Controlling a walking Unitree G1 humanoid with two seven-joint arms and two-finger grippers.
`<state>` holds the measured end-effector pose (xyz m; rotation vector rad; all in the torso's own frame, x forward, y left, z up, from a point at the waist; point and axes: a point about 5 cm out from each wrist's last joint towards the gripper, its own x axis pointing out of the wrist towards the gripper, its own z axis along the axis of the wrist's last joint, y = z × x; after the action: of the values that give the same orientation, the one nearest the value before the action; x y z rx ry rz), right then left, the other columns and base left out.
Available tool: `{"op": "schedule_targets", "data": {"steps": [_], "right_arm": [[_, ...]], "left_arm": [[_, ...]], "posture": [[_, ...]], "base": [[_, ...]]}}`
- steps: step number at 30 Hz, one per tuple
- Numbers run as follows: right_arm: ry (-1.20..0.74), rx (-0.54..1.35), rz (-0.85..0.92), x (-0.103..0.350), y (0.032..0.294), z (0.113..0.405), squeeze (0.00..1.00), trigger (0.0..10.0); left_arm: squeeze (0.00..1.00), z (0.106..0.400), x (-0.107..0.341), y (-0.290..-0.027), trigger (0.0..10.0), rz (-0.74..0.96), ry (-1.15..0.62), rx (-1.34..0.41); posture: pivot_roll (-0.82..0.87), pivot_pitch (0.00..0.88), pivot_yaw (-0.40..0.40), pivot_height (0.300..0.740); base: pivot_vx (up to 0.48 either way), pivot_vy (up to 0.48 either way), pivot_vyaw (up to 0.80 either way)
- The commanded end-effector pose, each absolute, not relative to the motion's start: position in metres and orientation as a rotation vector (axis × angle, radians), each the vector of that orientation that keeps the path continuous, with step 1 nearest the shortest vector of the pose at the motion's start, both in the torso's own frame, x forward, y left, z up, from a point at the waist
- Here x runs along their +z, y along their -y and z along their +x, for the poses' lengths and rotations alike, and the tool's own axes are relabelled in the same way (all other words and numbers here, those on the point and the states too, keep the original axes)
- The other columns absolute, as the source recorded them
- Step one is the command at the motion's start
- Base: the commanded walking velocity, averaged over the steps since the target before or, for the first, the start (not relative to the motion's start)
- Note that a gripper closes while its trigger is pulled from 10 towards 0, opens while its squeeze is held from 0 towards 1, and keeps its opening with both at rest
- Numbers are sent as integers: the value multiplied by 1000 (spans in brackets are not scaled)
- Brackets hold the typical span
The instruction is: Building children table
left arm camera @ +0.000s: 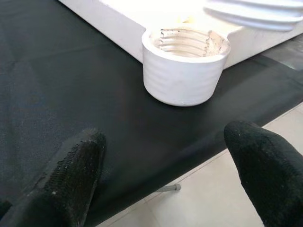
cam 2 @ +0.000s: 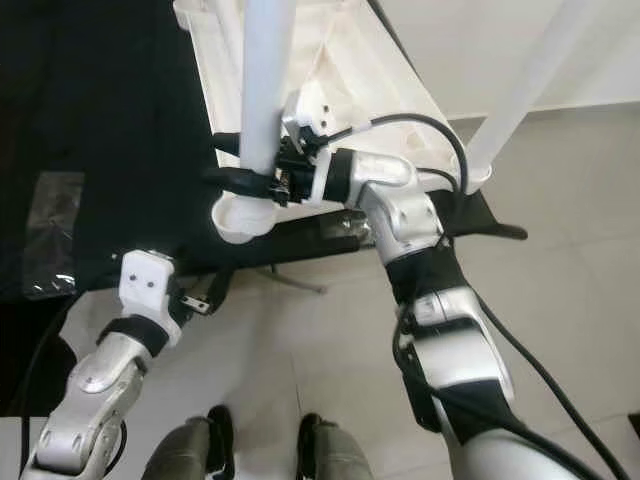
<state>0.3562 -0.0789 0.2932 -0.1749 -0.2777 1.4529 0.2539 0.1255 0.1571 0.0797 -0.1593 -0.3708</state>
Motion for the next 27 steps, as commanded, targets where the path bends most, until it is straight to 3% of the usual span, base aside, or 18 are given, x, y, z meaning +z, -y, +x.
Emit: {"op": "schedule_targets", "data": {"steps": [1, 3, 16, 24, 27], "right_arm": [[286, 1520, -190, 294, 74, 354, 0, 10000], [269, 1633, -238, 296, 69, 353, 0, 10000], [354, 1834, -393, 344, 54, 346, 0, 10000], [550, 1578, -269, 368, 52, 355, 0, 10000], [575, 1371, -207, 361, 62, 364, 0, 10000]], "left_arm": [[0, 247, 143, -122, 10000, 102, 80, -408], [0, 244, 146, -121, 10000, 118, 82, -423], [0, 244, 166, -123, 10000, 174, 138, -401], [0, 255, 212, -150, 10000, 165, 297, -227], [0, 256, 236, -170, 10000, 123, 379, -118]], "posture": [[96, 413, -87, 740], [102, 437, -87, 740], [93, 448, -117, 740], [95, 401, -141, 740], [82, 357, -147, 740]], "base": [[0, 0, 0], [0, 0, 0], [0, 0, 0], [0, 0, 0], [0, 0, 0]]}}
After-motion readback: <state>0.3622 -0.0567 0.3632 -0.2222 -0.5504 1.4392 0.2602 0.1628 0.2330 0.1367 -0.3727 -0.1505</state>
